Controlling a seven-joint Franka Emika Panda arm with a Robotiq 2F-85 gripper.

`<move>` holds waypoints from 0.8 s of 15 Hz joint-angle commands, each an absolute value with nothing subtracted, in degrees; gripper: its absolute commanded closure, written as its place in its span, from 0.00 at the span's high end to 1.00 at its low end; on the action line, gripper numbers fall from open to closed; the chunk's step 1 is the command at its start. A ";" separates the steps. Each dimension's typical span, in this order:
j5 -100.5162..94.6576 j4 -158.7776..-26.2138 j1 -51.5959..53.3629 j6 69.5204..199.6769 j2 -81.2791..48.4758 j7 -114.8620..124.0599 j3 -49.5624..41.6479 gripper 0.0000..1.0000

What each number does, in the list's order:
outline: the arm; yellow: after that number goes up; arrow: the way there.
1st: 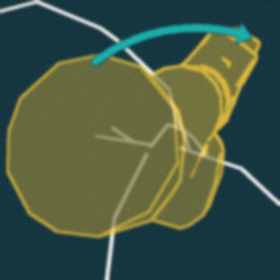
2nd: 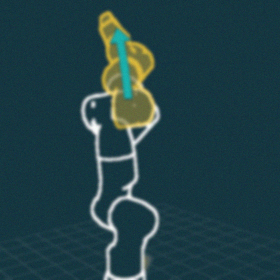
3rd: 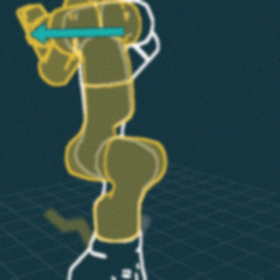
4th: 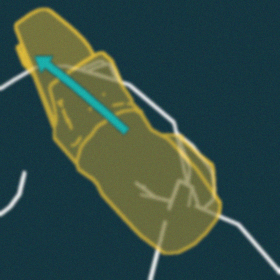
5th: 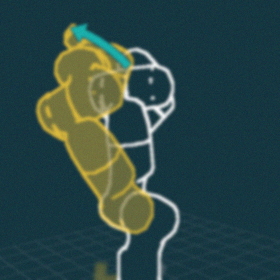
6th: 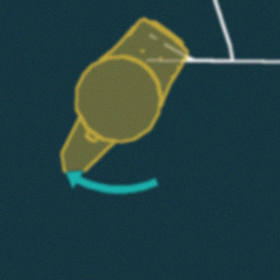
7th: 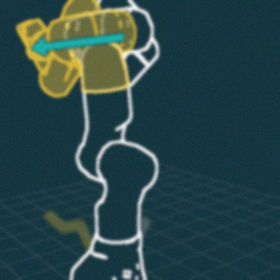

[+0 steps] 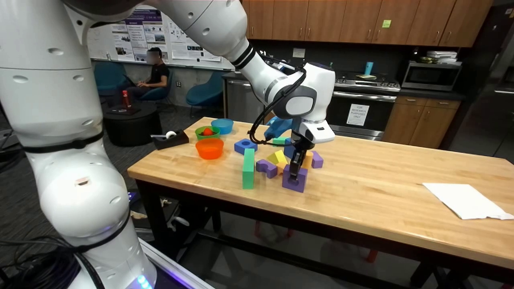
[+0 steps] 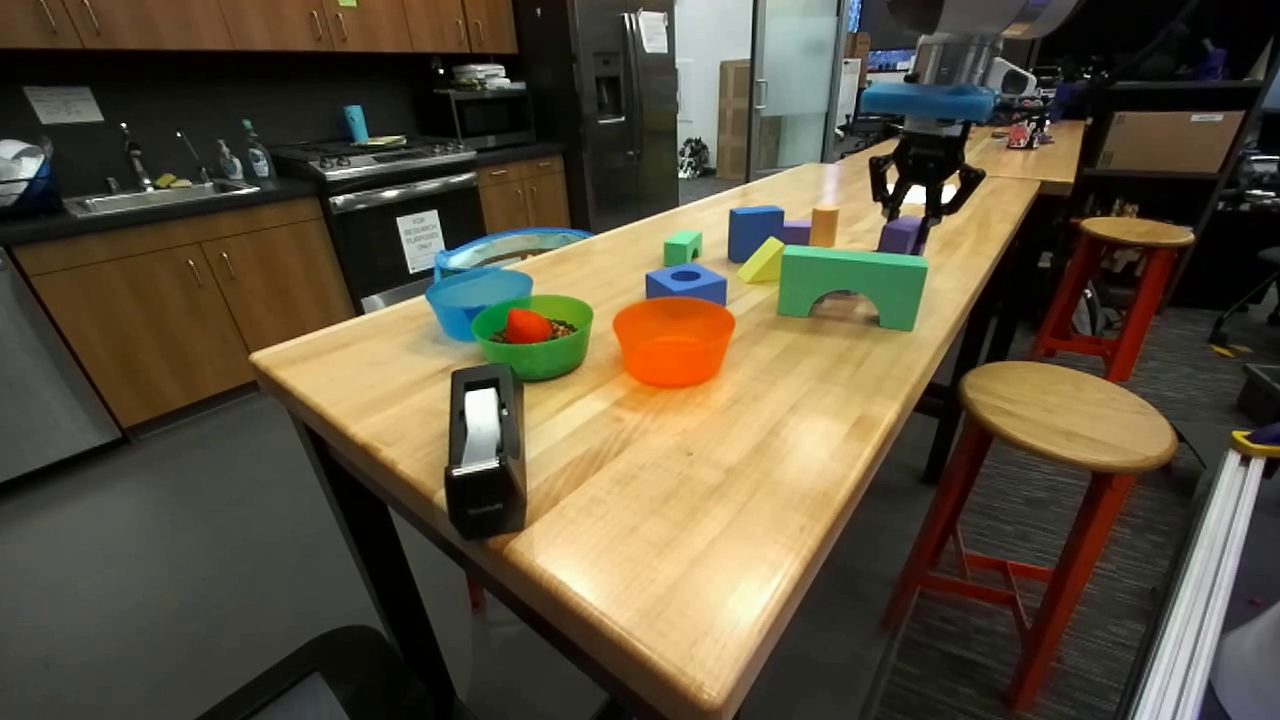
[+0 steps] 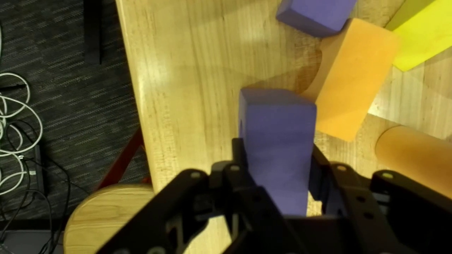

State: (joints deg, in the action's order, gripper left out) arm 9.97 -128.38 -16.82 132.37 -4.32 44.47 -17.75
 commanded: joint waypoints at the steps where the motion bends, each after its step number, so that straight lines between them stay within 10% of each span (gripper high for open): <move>1: 7.57 -129.80 -16.66 131.00 -1.40 43.49 -18.02 0.16; 12: -0.62 -136.02 -15.94 126.01 13.83 29.15 -14.52 0.16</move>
